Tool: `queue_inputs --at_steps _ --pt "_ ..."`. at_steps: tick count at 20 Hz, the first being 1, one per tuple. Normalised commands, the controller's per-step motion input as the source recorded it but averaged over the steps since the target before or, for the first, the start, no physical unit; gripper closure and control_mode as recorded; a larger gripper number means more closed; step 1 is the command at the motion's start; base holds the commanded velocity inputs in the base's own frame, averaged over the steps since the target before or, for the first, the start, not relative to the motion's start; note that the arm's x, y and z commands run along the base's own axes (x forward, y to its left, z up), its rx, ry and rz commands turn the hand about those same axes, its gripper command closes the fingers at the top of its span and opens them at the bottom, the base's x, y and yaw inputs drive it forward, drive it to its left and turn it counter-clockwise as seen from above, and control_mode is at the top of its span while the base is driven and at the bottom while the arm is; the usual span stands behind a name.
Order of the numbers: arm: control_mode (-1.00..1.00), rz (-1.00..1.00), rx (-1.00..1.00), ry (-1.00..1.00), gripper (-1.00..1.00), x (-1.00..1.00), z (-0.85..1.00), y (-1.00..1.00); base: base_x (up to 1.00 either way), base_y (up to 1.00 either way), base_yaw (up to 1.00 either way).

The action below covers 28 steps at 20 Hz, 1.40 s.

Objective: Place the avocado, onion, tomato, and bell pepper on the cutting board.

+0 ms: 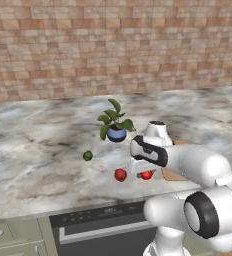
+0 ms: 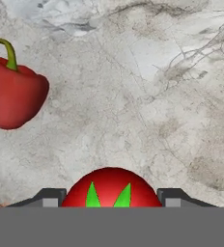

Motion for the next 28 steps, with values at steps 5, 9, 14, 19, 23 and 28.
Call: queue_inputs --at_steps 5,9,14,19,23,28 --pt "-1.00 -0.04 0.00 -0.01 1.00 0.00 0.50 -0.33 0.00 0.00 0.00" --pt "-1.00 -0.06 0.00 0.00 1.00 0.15 0.36 -0.36 0.00 0.00 0.00" --pt "-1.00 -0.06 0.00 0.02 1.00 0.35 0.24 -0.41 0.00 0.00 0.00" --pt "-1.00 -0.04 0.00 0.04 1.00 0.65 0.07 -0.37 0.00 0.00 0.00" --pt "-1.00 -0.03 0.00 0.04 1.00 0.61 0.02 -0.41 0.00 0.00 0.00" --pt "-1.00 -0.03 0.00 0.04 1.00 0.47 0.00 -0.36 0.00 0.00 0.00"
